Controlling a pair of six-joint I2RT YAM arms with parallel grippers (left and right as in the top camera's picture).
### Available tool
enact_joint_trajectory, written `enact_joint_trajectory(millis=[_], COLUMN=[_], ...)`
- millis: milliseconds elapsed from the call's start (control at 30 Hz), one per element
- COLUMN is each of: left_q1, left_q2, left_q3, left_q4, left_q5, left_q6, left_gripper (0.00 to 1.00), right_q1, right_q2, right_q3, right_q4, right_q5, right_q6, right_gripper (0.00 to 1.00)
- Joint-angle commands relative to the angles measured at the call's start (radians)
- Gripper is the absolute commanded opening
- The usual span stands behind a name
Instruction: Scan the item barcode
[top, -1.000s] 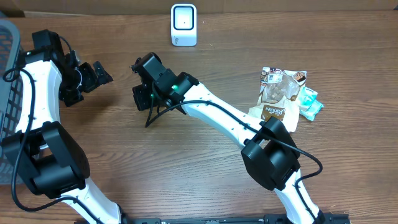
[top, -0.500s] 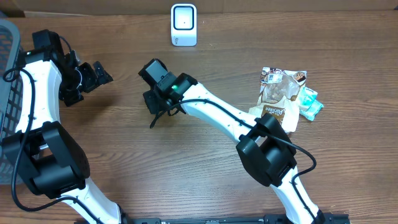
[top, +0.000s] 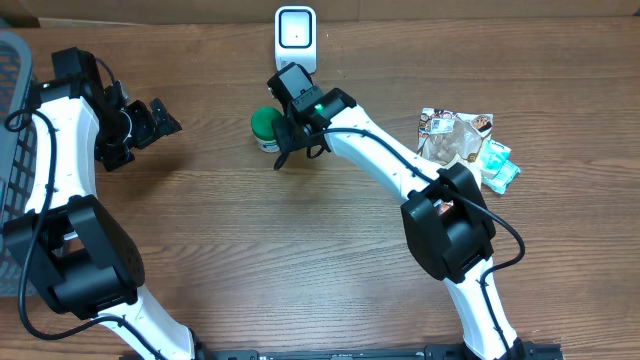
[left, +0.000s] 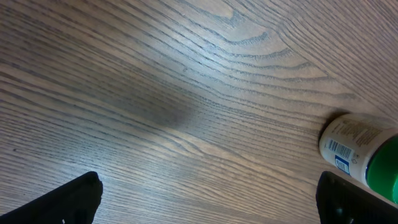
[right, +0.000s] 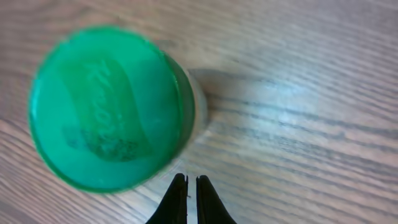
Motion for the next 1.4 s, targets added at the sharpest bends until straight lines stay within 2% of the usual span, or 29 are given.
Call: enact_joint_trajectory(millis=[0, 33, 67, 100, 233, 300, 400, 600, 767, 1033, 1267, 1367], left_q1=[0.0, 0.0, 0.0, 0.0, 0.0, 0.0, 0.0, 0.0, 0.0, 0.0, 0.0, 0.0], left_q2=[-0.021, -0.021, -0.021, -0.021, -0.021, -0.021, -0.021, -0.021, -0.021, -0.021, -0.021, -0.021], left_q3=[0.019, 0.019, 0.019, 0.019, 0.019, 0.019, 0.019, 0.019, 0.019, 0.019, 0.019, 0.019], left_q4=[-0.001, -0.001, -0.001, -0.001, -0.001, -0.001, -0.001, -0.001, -0.001, -0.001, -0.001, -0.001], left_q5=[-0.017, -0.017, -0.017, -0.017, -0.017, -0.017, -0.017, -0.017, -0.017, -0.017, -0.017, -0.017], left_q6=[0.014, 0.014, 0.014, 0.014, 0.014, 0.014, 0.014, 0.014, 0.014, 0.014, 0.014, 0.014], left_gripper=[1.0, 1.0, 0.99, 1.0, 1.0, 0.99, 1.0, 1.0, 1.0, 1.0, 1.0, 1.0], right_q1=[-0.021, -0.029, -0.031, -0.033, -0.026, -0.016, -0.005, 0.018, 0.031, 0.029, 0.028, 0.027], right_q2=[-0.034, -0.04, -0.04, -0.04, -0.037, -0.037, -0.037, -0.029, 0.021, 0.057, 0.102, 0.103], right_q3=[0.081, 0.111, 0.132, 0.15, 0.152, 0.152, 0.155, 0.154, 0.154, 0.153, 0.152, 0.152], right_q4=[-0.038, -0.062, -0.079, -0.084, -0.024, 0.002, 0.026, 0.059, 0.118, 0.141, 0.147, 0.157], right_q5=[0.012, -0.014, -0.027, -0.028, -0.061, -0.061, -0.063, -0.071, -0.018, -0.073, -0.047, -0.034], right_q6=[-0.05, -0.049, -0.048, -0.021, -0.033, -0.063, -0.093, -0.275, -0.284, -0.281, -0.281, -0.281], right_gripper=[0.04, 0.08, 0.25, 0.52, 0.92, 1.0, 1.0, 1.0, 1.0, 1.0, 0.9, 0.82])
